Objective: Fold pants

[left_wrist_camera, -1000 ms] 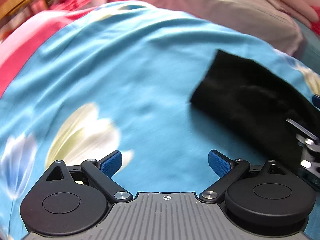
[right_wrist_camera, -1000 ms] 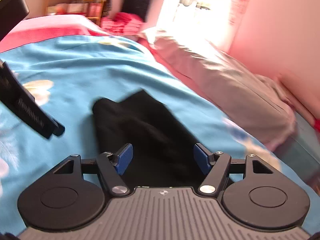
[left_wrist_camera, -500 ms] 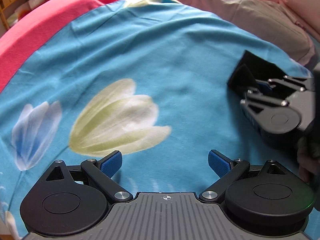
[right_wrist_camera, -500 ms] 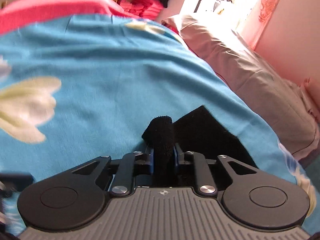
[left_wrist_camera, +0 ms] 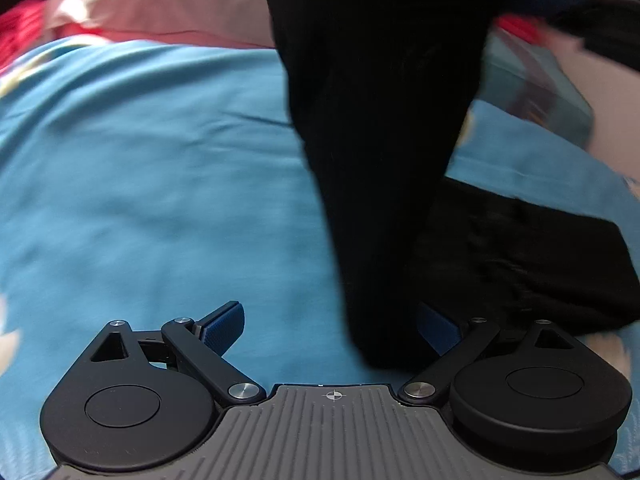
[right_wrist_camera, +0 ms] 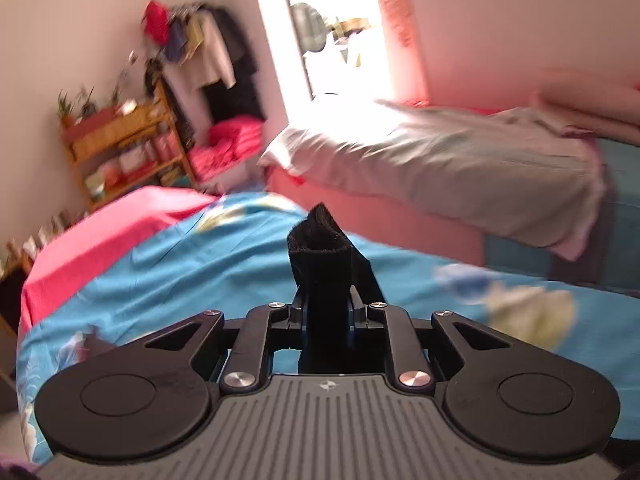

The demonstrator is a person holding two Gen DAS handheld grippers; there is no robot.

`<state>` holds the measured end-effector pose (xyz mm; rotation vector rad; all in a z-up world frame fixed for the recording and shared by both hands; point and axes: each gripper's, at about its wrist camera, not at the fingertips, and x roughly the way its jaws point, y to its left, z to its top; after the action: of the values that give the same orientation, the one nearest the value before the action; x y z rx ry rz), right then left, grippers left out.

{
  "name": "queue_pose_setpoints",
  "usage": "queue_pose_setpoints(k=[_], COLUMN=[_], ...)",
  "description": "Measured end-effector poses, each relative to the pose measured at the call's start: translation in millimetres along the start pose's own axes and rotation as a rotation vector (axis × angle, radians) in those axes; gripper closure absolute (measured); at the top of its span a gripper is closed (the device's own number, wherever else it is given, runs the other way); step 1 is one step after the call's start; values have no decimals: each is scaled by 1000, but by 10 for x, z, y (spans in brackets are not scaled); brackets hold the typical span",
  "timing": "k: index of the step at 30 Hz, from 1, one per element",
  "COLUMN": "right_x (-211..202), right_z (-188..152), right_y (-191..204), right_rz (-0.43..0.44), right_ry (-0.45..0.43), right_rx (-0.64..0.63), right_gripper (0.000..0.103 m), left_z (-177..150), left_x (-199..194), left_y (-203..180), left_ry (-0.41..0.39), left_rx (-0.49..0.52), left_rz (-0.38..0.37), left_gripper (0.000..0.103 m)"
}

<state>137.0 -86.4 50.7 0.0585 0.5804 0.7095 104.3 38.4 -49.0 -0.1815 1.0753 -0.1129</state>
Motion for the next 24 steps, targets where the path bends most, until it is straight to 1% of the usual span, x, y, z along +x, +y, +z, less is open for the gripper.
queue_pose_setpoints(k=[2, 4, 6, 8, 10, 12, 13, 14, 15, 16, 17, 18, 19, 20, 21, 24], right_x=[-330, -693, -1023, -1311, -1490, -1517, -1507, -1492, -1494, -1517, -1535, -1560, -1575, -1576, -1556, -1425], right_z=[-18, -83, -237, -475, -794, -1145, -1304, -1447, -1522, -1546, -1533, -1505, -1475, -1446, -1419, -1345], right_y=[-214, -493, -773, -1083, -1449, -1745, -1854, -1938, -1979, -2000, -2011, -2034, -2064, -2115, -2161, -2335], right_rz=[-27, -78, -141, -233, -310, -393, -410, -407, -397, -383, -367, -359, -359, -361, -356, -342], right_ry=[-40, -71, -96, -103, -69, 10, 45, 72, 78, 59, 37, 13, -11, -31, -46, -46], right_rx=[26, 78, 134, 208, 336, 441, 477, 504, 515, 527, 540, 555, 570, 589, 611, 660], right_gripper=[83, 83, 83, 83, 83, 83, 83, 83, 83, 82, 76, 62, 50, 30, 28, 30], left_z=[20, 13, -18, -42, -60, -50, -41, -26, -1, 25, 58, 110, 139, 178, 233, 364], left_x=[49, 54, 47, 39, 18, -9, -27, -50, -78, -99, -122, -130, -132, -148, -137, -6], left_y=[-219, -419, -648, -828, -895, -904, -905, -908, -891, -897, -899, -883, -867, -799, -775, -788], left_ry=[8, 13, 11, 15, 16, 23, 22, 16, 10, 3, -6, -18, -28, -35, -42, -48], left_rx=[36, 83, 153, 214, 239, 246, 246, 248, 251, 253, 254, 251, 245, 238, 228, 205], left_rz=[-48, -99, -137, -161, -177, -180, -179, -174, -167, -159, -149, -140, -133, -127, -119, -104], left_gripper=[0, 0, 0, 0, 0, 0, 0, 0, 0, 0, 0, 0, 0, 0, 0, 0])
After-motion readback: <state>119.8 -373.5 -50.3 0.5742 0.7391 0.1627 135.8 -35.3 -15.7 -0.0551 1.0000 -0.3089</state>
